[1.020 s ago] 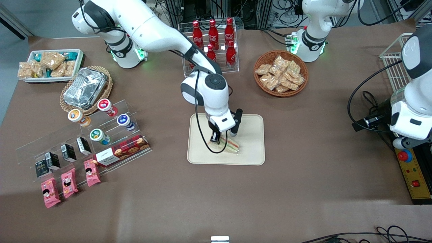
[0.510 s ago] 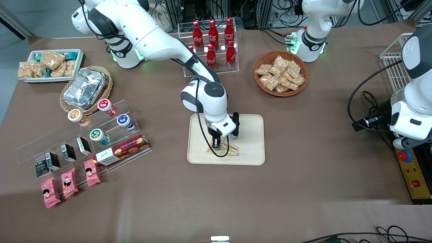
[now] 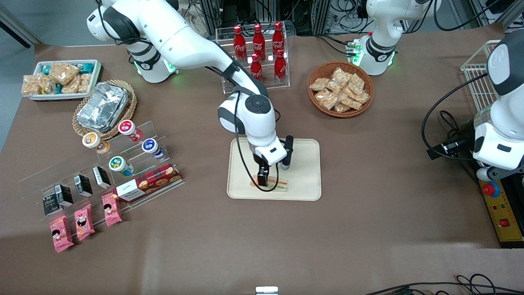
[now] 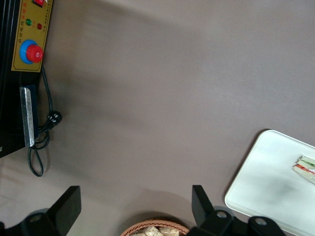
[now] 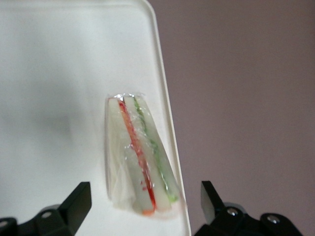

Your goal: Place sandwich on tray

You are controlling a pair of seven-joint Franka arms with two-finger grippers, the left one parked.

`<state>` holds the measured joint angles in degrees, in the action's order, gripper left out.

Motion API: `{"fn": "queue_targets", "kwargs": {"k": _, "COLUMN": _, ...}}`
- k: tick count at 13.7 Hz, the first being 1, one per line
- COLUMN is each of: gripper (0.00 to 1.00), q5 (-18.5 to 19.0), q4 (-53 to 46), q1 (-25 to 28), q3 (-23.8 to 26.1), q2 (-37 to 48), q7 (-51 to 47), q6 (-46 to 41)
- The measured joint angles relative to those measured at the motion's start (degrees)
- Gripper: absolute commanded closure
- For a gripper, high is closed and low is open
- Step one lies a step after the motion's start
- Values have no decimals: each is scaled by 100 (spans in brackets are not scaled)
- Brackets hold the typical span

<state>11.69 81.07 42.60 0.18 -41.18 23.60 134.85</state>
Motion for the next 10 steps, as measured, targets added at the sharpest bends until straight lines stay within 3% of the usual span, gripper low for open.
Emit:
{"fn": "queue_targets", "kwargs": {"k": 4, "gripper": 0, "q5": -1046, "q4": -70, "q1": -591, "q3": -24, "q2": 790, "q7": -3, "q6": -908}}
{"fn": "queue_targets", "kwargs": {"k": 10, "gripper": 0, "q5": -1551, "q4": -62, "q1": -1847, "q3": -40, "q2": 1800, "q7": -354, "q6": -2377}}
